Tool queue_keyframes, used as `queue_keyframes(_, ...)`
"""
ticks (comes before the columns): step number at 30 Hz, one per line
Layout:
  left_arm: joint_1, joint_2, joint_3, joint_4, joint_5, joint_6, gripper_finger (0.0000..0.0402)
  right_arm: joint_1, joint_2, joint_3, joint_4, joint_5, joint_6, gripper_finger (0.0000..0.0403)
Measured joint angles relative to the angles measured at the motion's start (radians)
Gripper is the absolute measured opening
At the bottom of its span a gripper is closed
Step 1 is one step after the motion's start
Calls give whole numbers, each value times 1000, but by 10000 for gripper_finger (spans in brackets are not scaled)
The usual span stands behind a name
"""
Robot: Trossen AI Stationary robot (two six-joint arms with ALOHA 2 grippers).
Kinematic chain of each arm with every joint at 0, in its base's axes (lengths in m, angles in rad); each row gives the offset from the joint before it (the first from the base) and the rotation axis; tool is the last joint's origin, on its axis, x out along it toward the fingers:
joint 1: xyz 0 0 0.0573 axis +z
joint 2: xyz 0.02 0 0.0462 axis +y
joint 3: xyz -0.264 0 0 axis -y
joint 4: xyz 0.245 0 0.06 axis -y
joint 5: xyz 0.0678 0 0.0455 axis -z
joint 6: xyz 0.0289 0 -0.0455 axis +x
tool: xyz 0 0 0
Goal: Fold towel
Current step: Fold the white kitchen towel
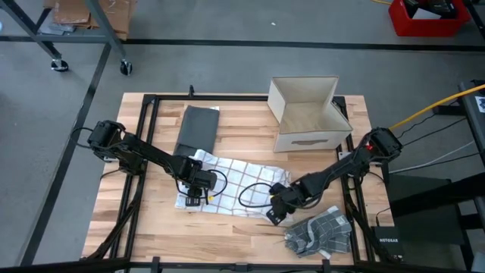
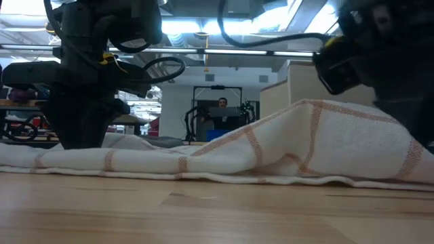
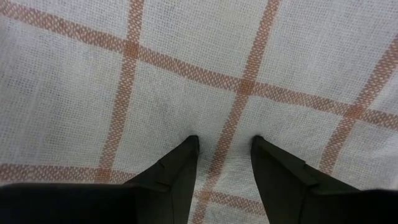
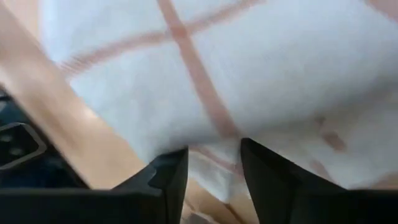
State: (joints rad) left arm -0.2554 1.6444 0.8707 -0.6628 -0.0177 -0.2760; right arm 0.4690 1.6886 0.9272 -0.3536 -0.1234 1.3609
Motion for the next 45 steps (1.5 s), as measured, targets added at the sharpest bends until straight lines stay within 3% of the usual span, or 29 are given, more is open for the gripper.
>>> queue_keyframes(10,0,0,0,1,0,-2,145,-5,0,0,-39,-1,-1,112)
queue_keyframes(32,0,0,0,5,0,17,145,-5,103,5,81,-36,8,107)
queue_keyframes(34,0,0,0,6,0,16,145,-6,104,8,74,-55,8,89)
queue_keyframes(38,0,0,0,6,0,11,145,-4,109,9,69,-145,31,18)
queue_keyframes(45,0,0,1,-20,1,-35,145,3,111,7,55,-314,81,16)
